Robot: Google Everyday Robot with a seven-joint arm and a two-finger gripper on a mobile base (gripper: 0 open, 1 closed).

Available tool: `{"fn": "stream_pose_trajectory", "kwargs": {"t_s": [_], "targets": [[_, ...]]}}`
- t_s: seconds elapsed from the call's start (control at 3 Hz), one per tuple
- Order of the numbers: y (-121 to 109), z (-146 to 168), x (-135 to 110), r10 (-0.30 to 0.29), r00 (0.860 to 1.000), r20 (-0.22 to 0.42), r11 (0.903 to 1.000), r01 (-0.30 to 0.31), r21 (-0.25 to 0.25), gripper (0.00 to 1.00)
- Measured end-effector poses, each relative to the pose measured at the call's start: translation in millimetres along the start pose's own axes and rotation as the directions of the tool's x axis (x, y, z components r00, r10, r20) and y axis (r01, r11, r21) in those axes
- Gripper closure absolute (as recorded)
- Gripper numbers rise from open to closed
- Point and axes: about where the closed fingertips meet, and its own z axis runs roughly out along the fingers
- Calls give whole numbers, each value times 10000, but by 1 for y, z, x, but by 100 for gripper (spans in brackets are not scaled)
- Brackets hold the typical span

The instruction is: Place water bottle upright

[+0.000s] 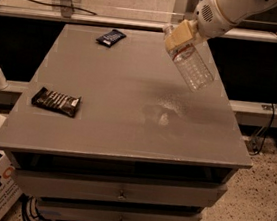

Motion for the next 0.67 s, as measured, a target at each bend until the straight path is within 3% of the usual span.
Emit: {"fn": "stream_pose_trajectory", "kwargs": {"t_s": [0.33, 0.67], "targets": [[-23, 2, 4, 518, 9951, 843, 9986, -513, -87, 100], [-34, -3, -1, 1398, 9645, 2242, 9833, -1087, -1457, 100]]}}
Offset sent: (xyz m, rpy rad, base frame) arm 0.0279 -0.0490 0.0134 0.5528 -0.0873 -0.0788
